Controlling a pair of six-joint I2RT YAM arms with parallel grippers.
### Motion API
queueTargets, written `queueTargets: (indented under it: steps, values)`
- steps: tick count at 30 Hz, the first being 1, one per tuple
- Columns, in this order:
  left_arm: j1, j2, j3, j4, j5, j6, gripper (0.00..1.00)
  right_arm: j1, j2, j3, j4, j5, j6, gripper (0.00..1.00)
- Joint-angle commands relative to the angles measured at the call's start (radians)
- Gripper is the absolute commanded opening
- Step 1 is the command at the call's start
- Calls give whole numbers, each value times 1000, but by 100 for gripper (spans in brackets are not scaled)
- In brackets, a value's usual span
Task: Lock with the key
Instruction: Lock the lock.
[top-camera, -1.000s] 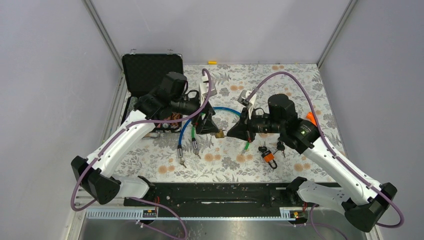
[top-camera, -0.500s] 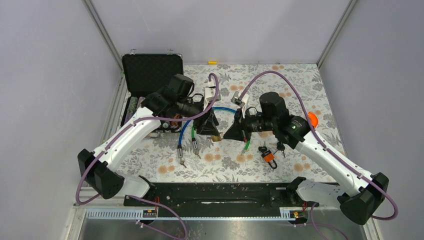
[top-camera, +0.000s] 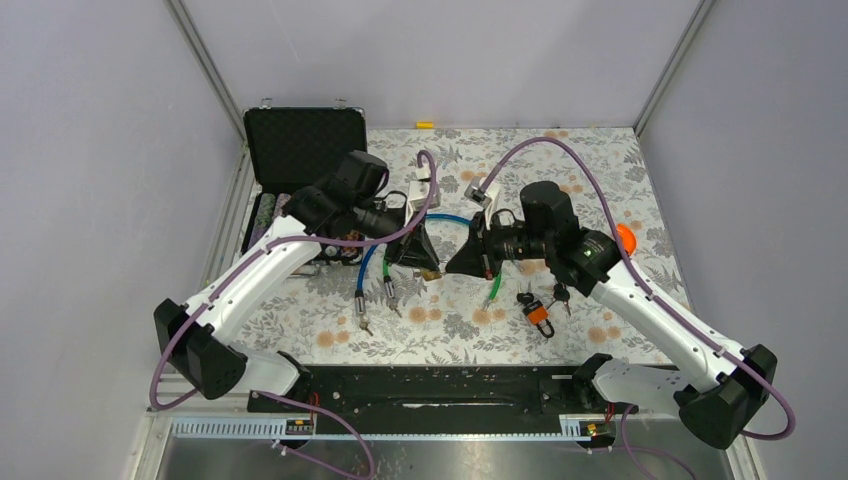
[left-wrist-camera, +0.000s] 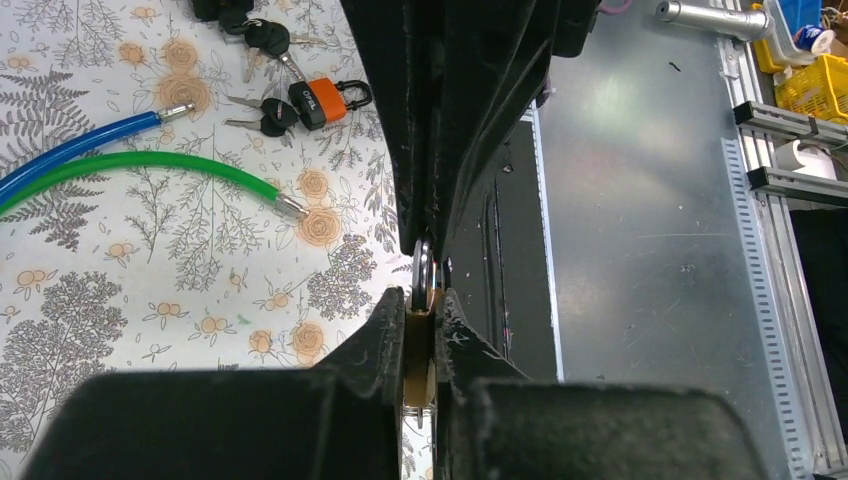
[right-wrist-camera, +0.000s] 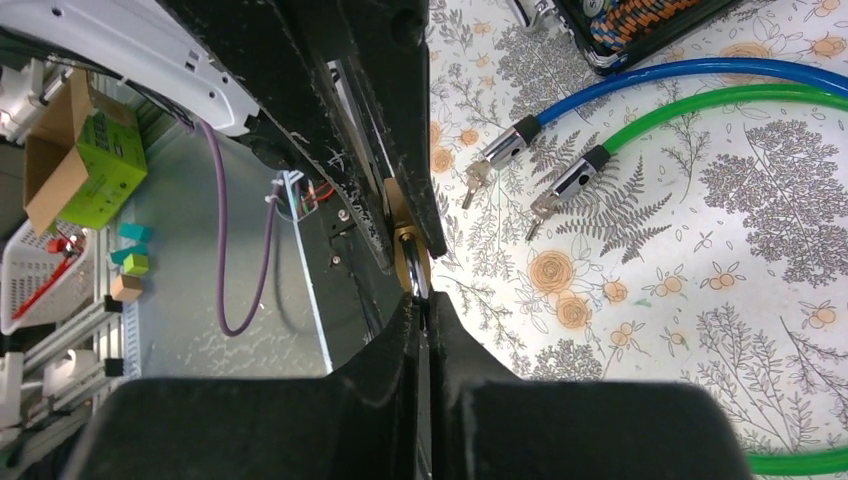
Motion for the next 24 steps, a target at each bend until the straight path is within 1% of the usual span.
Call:
queueTargets:
  steps: [1,2,3,6,7,8,9,10,12,14,17,21,24]
  values:
    - [1,-37,-10,47,-33,3,0,1,-23,40,175,7,119,0]
    - [1,-49,-15,88,-63,-41,0,1,-27,35,200,20,144,2]
    - [0,-72,-26,150,-102,-101,0,1,-31,27,233,38,171,14]
    - [2,-145,-88,384,-229,-285,0,1,-54,-9,310,95,230,61]
    - [2,-166,-105,447,-262,-333,0,1,-63,-25,367,112,242,72]
    - [2,-187,-122,516,-290,-397,0,1,-80,-48,405,137,257,81]
    - [2,-207,-139,588,-313,-459,0,0,-90,-69,448,157,282,87]
    - [2,-224,-153,643,-328,-504,0,0,-98,-90,485,180,296,90]
    - [1,-259,-178,740,-366,-584,0,1,-109,-126,547,225,326,93]
    - [1,-293,-202,830,-430,-674,0,0,-114,-157,607,267,359,93]
    - [0,-326,-235,940,-496,-800,0,0,-110,-202,737,261,425,92]
    - [0,-350,-242,1007,-570,-923,0,0,-75,-221,916,221,532,89]
    - [1,-360,-274,1102,-585,-998,0,1,-38,-218,1049,194,602,82]
